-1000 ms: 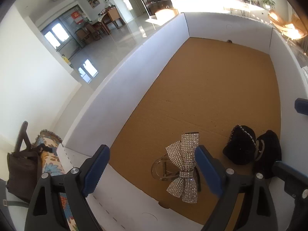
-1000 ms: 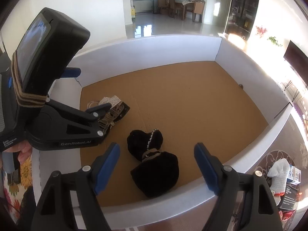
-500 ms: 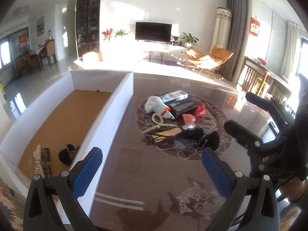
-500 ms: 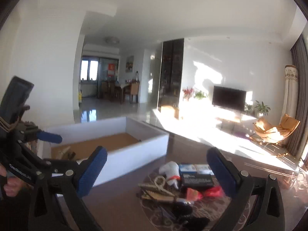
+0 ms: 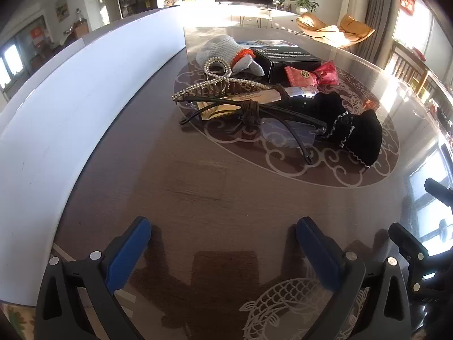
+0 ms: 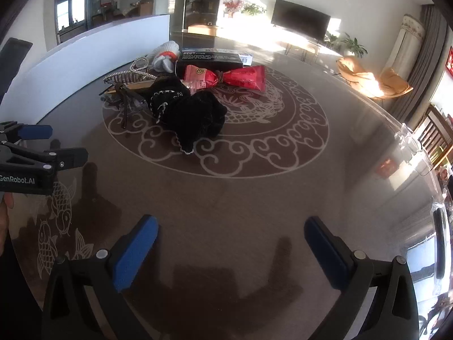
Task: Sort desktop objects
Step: 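Bring both tools back over the table pile, then grasp the second black velvet pouch with the right tool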
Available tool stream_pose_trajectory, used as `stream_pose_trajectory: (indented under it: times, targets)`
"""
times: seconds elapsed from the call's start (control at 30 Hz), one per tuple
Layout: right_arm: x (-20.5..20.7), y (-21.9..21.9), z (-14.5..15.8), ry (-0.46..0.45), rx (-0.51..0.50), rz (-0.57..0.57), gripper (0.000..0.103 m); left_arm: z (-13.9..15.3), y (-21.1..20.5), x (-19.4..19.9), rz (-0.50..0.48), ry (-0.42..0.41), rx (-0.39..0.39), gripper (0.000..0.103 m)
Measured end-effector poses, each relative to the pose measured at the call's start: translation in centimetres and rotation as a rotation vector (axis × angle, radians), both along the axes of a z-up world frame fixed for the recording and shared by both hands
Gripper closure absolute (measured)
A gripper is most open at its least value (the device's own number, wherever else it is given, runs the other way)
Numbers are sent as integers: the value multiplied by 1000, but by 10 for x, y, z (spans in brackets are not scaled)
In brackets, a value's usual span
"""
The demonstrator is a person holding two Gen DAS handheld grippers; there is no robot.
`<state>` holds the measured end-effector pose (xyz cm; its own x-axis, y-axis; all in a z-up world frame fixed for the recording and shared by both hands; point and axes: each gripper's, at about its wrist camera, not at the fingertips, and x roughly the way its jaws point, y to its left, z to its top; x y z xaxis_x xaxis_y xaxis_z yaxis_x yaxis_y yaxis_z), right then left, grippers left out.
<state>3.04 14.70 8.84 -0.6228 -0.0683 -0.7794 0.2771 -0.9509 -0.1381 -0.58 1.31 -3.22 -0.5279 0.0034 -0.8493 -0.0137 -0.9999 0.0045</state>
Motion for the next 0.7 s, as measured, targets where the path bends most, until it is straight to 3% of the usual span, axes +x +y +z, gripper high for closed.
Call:
stream_pose_trajectory:
  times: [0.2,0.37,0.7]
  targets:
    - [-3,-9,5,-11,-7,11,0,0,-10,8,33,34,-1,0]
    - [-11,5,2,-76,-114,-30,0,-2,-11,11,38,42,0,0]
    - [-12,2,2,-76,-107,-38,0,-3,-10,10,41,46,-2,0]
